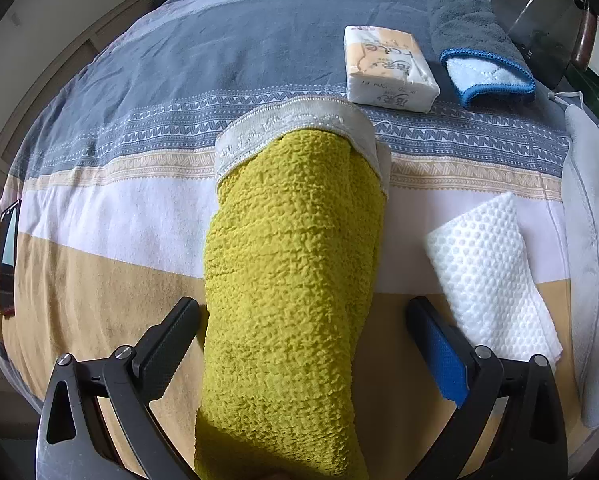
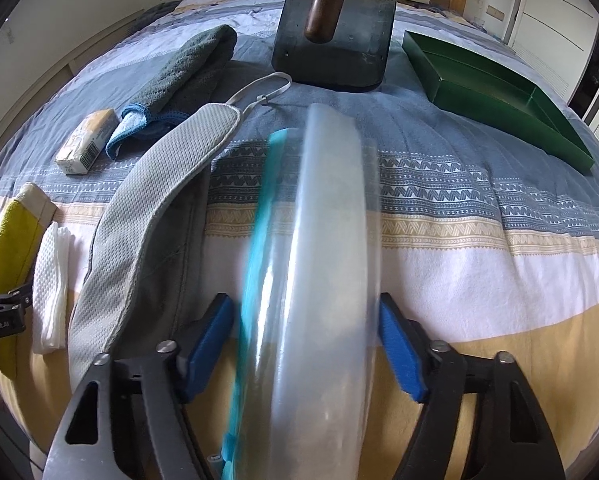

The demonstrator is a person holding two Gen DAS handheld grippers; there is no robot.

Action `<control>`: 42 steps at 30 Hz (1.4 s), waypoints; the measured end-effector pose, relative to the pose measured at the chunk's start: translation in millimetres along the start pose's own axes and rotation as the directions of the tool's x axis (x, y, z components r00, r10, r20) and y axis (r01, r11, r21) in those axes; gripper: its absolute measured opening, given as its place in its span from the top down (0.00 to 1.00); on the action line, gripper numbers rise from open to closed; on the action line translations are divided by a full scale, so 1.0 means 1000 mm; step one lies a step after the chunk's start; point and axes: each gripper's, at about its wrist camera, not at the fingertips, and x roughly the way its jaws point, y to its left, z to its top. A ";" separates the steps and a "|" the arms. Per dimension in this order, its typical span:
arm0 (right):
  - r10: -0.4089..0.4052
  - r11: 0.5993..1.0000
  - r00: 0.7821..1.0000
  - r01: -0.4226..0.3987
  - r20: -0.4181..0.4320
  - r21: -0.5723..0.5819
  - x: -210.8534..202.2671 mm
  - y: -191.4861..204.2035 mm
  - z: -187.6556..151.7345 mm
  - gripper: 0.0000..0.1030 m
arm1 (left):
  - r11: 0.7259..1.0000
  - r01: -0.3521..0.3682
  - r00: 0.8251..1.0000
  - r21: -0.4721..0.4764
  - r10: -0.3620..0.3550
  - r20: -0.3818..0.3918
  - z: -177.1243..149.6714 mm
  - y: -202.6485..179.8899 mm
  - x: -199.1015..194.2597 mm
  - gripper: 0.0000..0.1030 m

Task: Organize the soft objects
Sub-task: 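Close the left gripper on the yellow sock while the right gripper closes on the clear bag, then lift the sock with the left gripper while the right gripper carries the bag toward the green tray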

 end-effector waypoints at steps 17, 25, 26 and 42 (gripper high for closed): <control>0.047 0.999 0.999 -0.047 -0.003 0.000 -0.004 -0.004 0.003 0.92 | 0.999 0.034 0.999 0.037 -0.035 0.022 0.004 -0.004 -0.013 0.70; 0.082 0.997 0.997 -0.082 -0.006 0.009 -0.007 -0.010 0.005 0.95 | 0.999 0.028 0.999 0.046 -0.028 0.014 0.009 -0.001 -0.009 0.80; 0.086 0.996 0.996 -0.086 -0.005 0.010 -0.008 -0.011 0.005 0.96 | 0.998 0.027 1.000 0.050 -0.028 0.013 0.009 -0.002 -0.009 0.80; 0.159 0.987 0.983 -0.162 0.087 0.023 -0.056 -0.029 0.008 0.97 | 0.998 0.063 0.997 0.000 -0.063 0.034 0.012 0.010 -0.016 0.80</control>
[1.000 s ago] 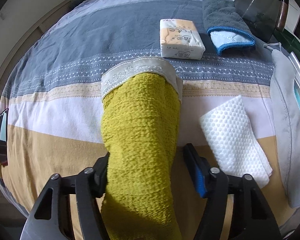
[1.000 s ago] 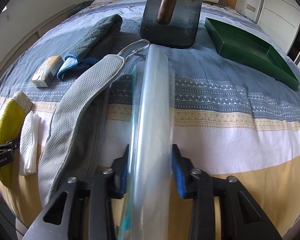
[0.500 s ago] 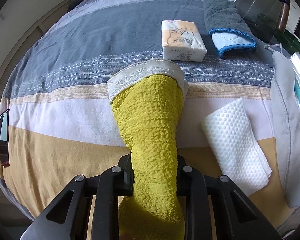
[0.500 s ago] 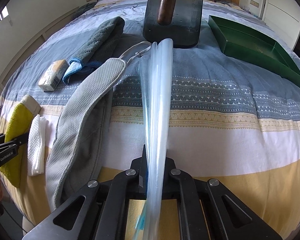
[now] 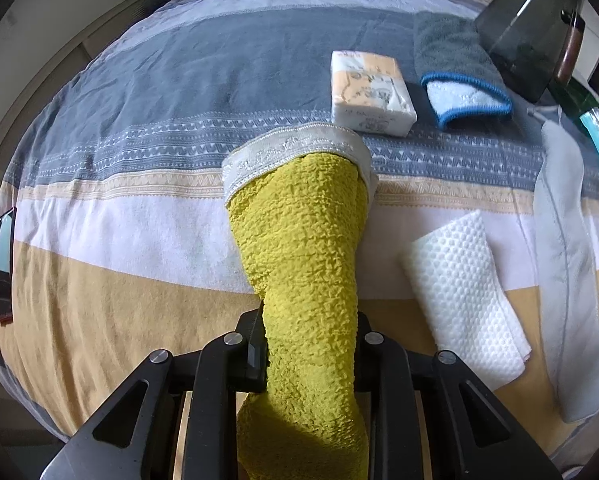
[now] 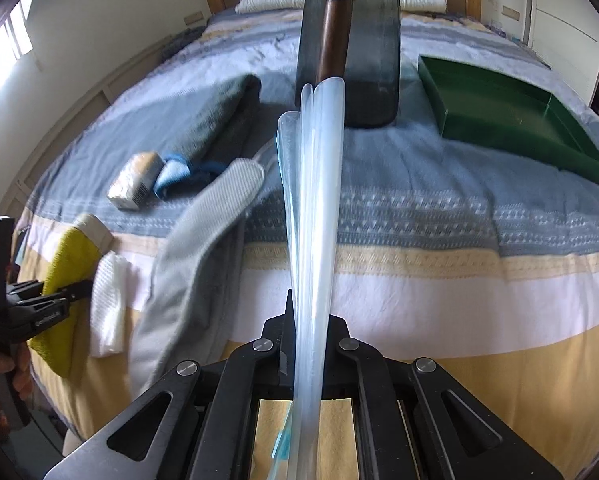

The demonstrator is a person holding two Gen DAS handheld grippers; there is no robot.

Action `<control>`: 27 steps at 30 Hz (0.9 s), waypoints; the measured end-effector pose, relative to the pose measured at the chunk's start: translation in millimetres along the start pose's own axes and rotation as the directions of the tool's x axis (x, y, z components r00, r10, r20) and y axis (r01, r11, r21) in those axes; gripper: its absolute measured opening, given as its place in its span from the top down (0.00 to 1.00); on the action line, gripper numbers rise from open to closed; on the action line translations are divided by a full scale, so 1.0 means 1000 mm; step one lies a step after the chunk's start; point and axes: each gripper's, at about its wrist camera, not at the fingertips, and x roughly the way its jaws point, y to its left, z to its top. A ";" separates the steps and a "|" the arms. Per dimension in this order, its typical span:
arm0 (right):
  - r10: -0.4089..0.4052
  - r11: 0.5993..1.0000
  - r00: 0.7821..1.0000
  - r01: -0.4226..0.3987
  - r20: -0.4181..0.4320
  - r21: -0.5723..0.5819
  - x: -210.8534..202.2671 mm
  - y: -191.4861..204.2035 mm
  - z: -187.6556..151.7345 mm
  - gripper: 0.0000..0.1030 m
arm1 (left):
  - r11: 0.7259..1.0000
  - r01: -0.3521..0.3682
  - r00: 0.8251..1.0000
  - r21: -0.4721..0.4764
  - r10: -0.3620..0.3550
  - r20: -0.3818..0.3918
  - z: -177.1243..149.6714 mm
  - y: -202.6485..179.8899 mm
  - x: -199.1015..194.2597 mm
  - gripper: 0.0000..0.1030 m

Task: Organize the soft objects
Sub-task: 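Lift the sock with the left gripper while the right gripper carries the bag toward the green tray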

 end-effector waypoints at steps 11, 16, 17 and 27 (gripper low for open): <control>-0.011 0.999 0.996 0.008 0.088 0.044 -0.079 -0.060 0.000 0.97 | 0.997 -0.036 0.986 0.074 0.023 0.168 0.006 -0.037 -0.111 0.81; -0.062 0.996 0.990 0.053 0.123 0.075 -0.122 -0.120 0.005 0.97 | 0.985 0.063 0.973 0.159 -0.096 0.212 0.019 -0.114 -0.155 0.81; -0.073 0.995 0.989 0.063 0.129 0.083 -0.130 -0.135 0.008 0.97 | 0.982 0.075 0.970 0.171 -0.112 0.216 0.027 -0.130 -0.159 0.81; -0.150 0.985 0.971 0.131 0.185 0.112 -0.156 -0.229 0.058 0.97 | 0.934 0.202 0.931 0.295 -0.276 0.238 0.115 -0.323 -0.174 0.81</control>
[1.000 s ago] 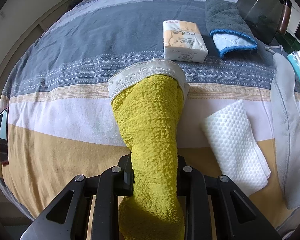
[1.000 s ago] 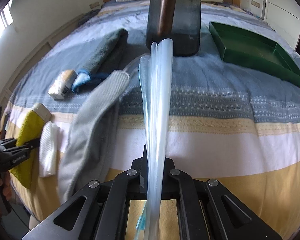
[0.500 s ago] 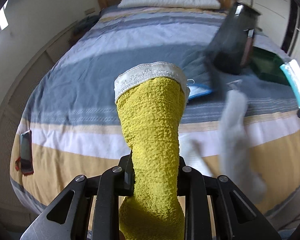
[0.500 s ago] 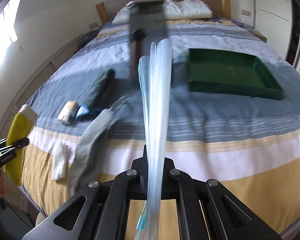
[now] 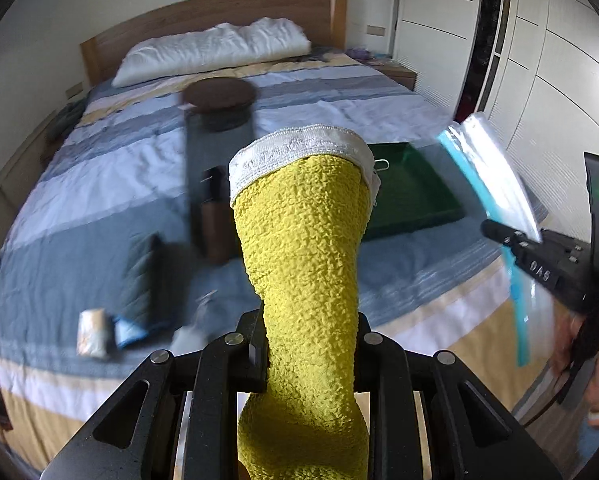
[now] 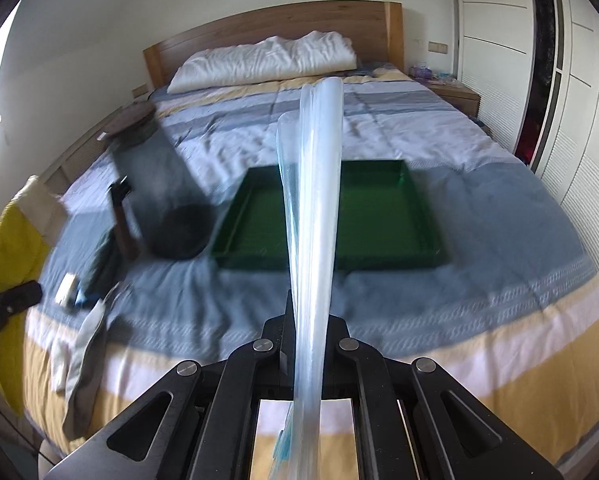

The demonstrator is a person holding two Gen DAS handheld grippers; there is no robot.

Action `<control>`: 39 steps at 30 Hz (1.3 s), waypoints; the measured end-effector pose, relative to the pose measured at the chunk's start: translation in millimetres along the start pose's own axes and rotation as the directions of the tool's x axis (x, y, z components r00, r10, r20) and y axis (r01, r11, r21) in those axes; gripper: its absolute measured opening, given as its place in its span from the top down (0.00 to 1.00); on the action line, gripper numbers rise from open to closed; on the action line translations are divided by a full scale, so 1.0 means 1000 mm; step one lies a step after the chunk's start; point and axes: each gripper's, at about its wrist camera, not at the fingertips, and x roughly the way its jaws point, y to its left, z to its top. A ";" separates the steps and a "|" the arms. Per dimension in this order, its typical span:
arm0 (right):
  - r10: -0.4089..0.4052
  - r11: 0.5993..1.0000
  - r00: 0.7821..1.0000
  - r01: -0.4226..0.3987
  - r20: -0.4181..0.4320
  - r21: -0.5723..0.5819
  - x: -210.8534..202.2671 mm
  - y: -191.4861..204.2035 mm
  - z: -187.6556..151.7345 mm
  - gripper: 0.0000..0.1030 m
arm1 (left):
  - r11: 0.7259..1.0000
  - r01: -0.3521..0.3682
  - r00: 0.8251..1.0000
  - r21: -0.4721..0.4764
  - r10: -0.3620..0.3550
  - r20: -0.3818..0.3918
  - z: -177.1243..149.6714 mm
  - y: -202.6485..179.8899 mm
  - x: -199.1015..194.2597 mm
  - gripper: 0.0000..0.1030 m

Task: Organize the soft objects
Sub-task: 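Lift the sock with the left gripper while the right gripper carries the bag toward the green tray, then lower the sock with the left gripper while the right gripper lowers the bag into the tray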

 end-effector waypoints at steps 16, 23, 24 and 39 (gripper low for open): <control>-0.086 0.996 0.995 0.086 -0.053 0.006 0.182 -0.035 0.105 0.97 | 0.981 -0.194 0.976 -0.021 0.191 -0.103 0.124 -0.049 0.201 0.81; -0.078 0.997 0.987 0.077 -0.142 -0.008 0.262 -0.035 0.119 0.97 | 0.971 -0.237 0.960 -0.009 0.233 -0.152 0.125 -0.042 0.260 0.81; -0.081 0.997 0.986 0.081 -0.149 -0.010 0.269 -0.034 0.119 0.97 | 0.972 -0.236 0.960 -0.011 0.232 -0.155 0.124 -0.040 0.264 0.81; -0.088 0.996 0.983 0.081 -0.162 -0.049 0.301 -0.044 0.125 0.97 | 0.978 -0.189 0.970 -0.087 0.172 -0.171 0.118 -0.035 0.291 0.81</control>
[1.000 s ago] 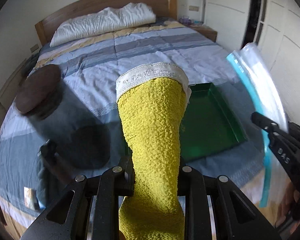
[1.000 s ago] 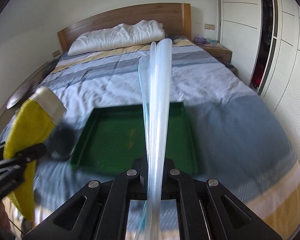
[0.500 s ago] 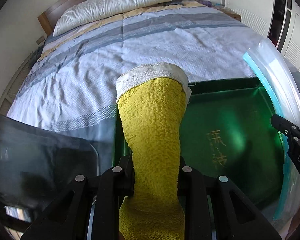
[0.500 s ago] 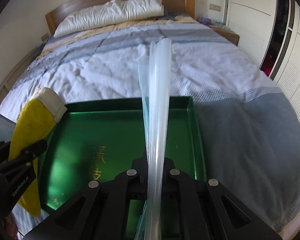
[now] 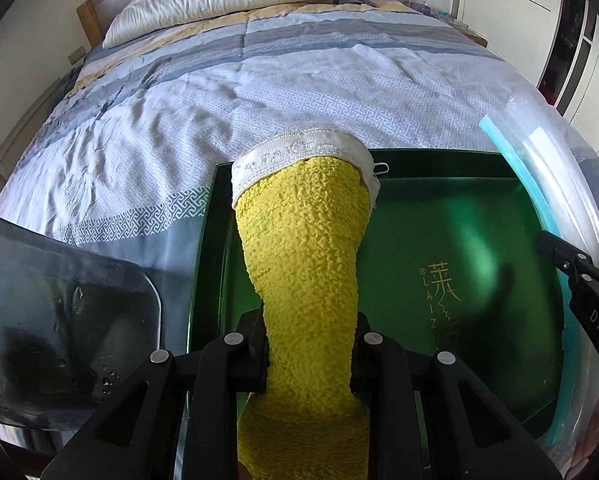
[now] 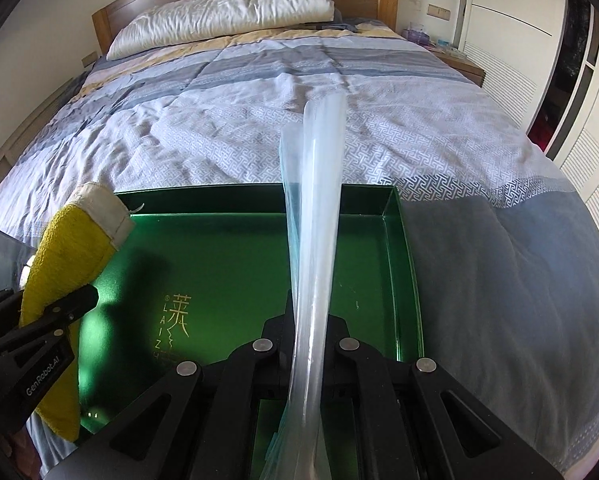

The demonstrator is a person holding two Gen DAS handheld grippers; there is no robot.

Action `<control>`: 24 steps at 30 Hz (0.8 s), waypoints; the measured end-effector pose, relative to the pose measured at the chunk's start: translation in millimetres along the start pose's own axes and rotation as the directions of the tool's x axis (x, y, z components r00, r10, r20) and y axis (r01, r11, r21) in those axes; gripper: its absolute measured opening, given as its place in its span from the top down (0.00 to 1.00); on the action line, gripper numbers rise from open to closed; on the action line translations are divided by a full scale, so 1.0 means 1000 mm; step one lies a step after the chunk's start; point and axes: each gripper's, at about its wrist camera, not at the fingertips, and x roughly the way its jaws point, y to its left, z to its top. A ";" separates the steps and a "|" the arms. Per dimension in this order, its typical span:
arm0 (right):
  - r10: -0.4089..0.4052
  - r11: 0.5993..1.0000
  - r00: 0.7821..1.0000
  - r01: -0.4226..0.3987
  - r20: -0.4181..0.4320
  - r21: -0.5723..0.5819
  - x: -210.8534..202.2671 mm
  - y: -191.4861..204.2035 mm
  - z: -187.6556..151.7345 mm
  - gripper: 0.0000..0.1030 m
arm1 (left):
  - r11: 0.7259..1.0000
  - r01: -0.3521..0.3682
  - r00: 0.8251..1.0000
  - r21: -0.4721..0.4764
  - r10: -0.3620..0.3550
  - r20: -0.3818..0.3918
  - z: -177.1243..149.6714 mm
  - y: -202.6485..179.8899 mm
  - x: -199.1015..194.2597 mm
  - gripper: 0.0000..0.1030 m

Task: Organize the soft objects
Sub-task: 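Lower the sock with the left gripper while the right gripper lowers the bag into the tray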

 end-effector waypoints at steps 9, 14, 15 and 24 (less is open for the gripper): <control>-0.009 1.000 1.000 0.009 0.011 -0.005 0.001 0.000 0.000 0.97 | 1.000 -0.001 1.000 -0.008 0.001 0.004 -0.004 -0.001 0.006 0.81; -0.019 1.000 1.000 0.019 0.017 -0.001 0.006 0.000 0.002 0.97 | 1.000 0.002 1.000 -0.014 -0.002 0.021 -0.004 0.001 0.005 0.81; -0.019 1.000 1.000 0.019 0.017 -0.001 0.007 0.000 0.002 0.97 | 1.000 0.004 1.000 -0.016 -0.004 0.023 -0.003 0.001 0.005 0.81; -0.024 1.000 1.000 0.024 0.021 -0.009 0.008 0.002 0.000 0.96 | 1.000 0.010 0.999 -0.015 -0.010 0.035 -0.002 0.001 0.004 0.81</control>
